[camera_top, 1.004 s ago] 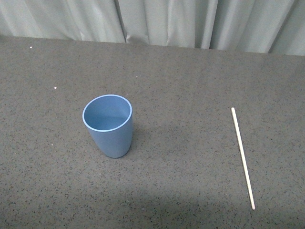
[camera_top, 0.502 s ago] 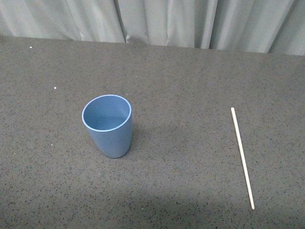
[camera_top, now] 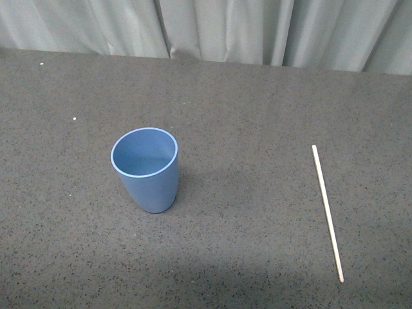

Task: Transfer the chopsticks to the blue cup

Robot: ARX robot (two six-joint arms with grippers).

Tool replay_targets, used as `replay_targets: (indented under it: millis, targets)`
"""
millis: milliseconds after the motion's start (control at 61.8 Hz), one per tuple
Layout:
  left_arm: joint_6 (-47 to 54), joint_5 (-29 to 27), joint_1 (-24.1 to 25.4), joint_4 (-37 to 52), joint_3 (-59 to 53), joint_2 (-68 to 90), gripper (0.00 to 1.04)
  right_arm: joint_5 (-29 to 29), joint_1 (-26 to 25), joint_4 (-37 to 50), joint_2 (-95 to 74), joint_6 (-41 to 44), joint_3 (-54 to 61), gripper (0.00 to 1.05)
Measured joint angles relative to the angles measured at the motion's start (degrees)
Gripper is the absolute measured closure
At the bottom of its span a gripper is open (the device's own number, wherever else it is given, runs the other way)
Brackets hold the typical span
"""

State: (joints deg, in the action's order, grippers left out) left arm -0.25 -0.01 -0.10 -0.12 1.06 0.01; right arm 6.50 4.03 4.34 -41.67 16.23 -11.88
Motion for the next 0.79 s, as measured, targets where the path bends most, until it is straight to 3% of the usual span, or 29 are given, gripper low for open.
replay_targets:
  millis: [162, 340, 793]
  targets:
    - [0.0, 0.0, 0.0, 0.0, 0.0, 0.0, 0.07, -3.2, 1.6, 2.3, -23.6, -4.0, -9.1, 0.09]
    - [0.0, 0.0, 0.0, 0.0, 0.0, 0.0, 0.07, -7.2, 3.0, -3.4, -43.8, -9.5, -21.7, 0.09]
    - [0.0, 0.0, 0.0, 0.0, 0.0, 0.0, 0.07, -9.3, 7.0, -19.9, -72.0, -19.3, -46.8, 0.09]
